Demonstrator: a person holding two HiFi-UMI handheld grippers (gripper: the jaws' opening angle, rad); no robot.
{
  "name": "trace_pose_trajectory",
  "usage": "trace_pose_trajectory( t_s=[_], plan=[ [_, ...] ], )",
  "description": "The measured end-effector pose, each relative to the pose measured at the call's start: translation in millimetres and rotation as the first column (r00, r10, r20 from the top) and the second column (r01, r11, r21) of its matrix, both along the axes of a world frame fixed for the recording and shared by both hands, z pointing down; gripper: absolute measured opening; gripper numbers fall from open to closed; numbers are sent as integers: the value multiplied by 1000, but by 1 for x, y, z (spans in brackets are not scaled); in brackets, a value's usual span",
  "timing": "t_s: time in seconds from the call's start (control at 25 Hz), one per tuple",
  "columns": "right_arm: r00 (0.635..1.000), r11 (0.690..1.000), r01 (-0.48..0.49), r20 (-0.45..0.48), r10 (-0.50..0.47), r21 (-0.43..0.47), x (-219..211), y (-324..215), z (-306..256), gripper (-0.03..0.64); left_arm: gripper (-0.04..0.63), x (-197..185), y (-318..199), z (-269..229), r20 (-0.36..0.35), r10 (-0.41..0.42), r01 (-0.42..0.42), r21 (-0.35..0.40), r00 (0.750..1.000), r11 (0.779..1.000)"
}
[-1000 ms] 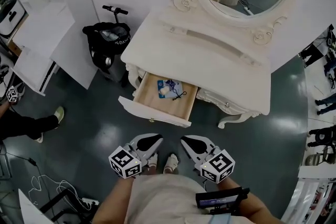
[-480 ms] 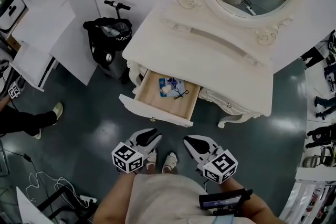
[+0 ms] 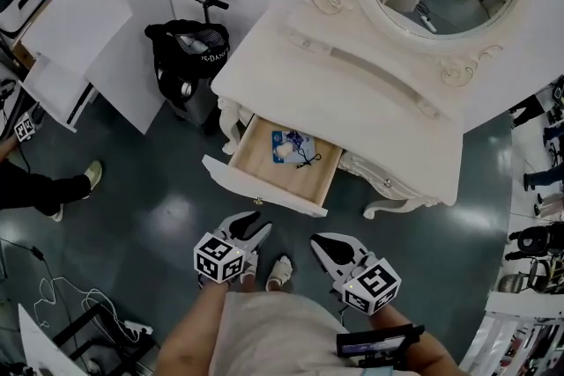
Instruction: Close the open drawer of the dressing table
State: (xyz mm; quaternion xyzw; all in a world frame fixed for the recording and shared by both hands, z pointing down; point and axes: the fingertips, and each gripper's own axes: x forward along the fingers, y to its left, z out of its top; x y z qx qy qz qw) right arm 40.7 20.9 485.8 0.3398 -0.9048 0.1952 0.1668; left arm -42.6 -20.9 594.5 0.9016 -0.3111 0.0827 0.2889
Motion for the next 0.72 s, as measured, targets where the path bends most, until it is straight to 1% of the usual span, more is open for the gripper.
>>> trace_pose_trajectory(
  t_s=[0.2, 0.36, 0.56, 0.72],
  plan=[
    [1000, 1000, 4, -15, -4, -10, -2, -5, 5, 17, 156, -3, -11, 24, 51, -41, 42, -14, 998, 999],
    [1000, 1000, 10, -21, -10, -24, -3, -6, 12, 17, 156, -11, -18, 53, 100, -70, 74, -41, 993, 996],
    [999, 999, -2, -40, 0, -51, 1, -5, 18, 17, 156, -15, -24, 87, 197, -65, 79, -64, 978, 995],
    [999, 998, -11, -43, 8, -68, 6, -6, 24, 17, 156, -15, -32, 102, 245, -70, 89, -66, 967, 994]
  ],
)
